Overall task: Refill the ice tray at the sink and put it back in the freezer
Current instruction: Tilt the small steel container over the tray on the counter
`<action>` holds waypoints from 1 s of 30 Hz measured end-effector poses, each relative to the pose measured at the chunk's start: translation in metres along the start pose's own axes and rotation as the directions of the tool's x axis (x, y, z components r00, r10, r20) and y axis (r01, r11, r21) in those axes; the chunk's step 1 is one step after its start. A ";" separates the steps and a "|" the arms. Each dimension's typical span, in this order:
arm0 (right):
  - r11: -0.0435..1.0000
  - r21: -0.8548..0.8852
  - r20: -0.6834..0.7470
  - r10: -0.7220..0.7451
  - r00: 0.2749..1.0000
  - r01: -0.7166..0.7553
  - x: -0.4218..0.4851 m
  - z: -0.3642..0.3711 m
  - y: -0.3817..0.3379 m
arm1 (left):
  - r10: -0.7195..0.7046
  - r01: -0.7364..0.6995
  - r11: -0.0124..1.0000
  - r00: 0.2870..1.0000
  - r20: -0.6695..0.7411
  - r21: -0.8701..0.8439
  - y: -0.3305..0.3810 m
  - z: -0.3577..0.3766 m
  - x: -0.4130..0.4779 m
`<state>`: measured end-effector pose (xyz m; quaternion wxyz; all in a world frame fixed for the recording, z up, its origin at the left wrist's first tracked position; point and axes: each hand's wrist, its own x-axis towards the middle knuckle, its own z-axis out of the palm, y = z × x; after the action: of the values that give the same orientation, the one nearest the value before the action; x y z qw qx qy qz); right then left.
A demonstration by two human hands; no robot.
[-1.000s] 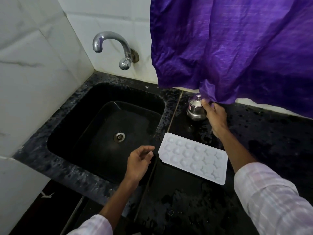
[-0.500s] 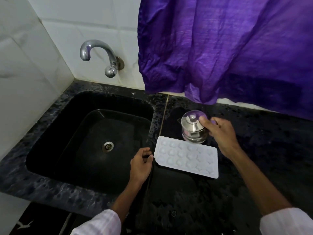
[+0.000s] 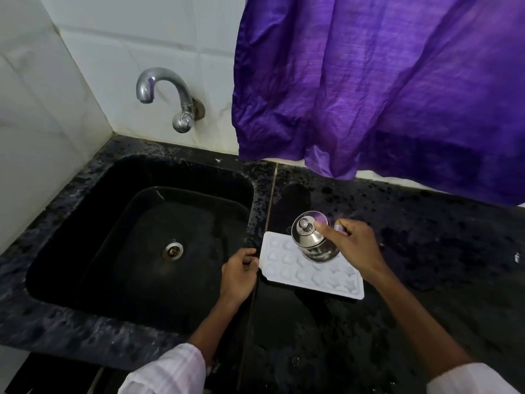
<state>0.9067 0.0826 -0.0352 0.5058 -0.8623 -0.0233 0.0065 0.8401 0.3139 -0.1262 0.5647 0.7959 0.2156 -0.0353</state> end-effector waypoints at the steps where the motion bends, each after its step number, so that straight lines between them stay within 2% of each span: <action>1: 1.000 -0.029 -0.002 -0.007 1.000 0.007 0.001 0.001 -0.001 | 0.006 -0.006 1.000 1.000 0.005 0.010 0.000 0.000 0.001; 11: 0.974 -0.187 0.013 -0.128 0.992 0.128 0.004 0.008 -0.008 | 0.081 -0.086 0.990 0.996 0.043 0.112 0.003 0.001 0.001; 30: 0.960 -0.244 0.054 -0.127 0.990 0.136 0.009 0.010 -0.007 | 0.112 -0.118 0.988 0.992 0.063 0.098 0.004 0.000 0.004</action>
<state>0.9153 0.0952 -0.0342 0.3933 -0.9148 -0.0908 -0.0137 0.8458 0.3142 -0.1236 0.5304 0.8334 0.1508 -0.0363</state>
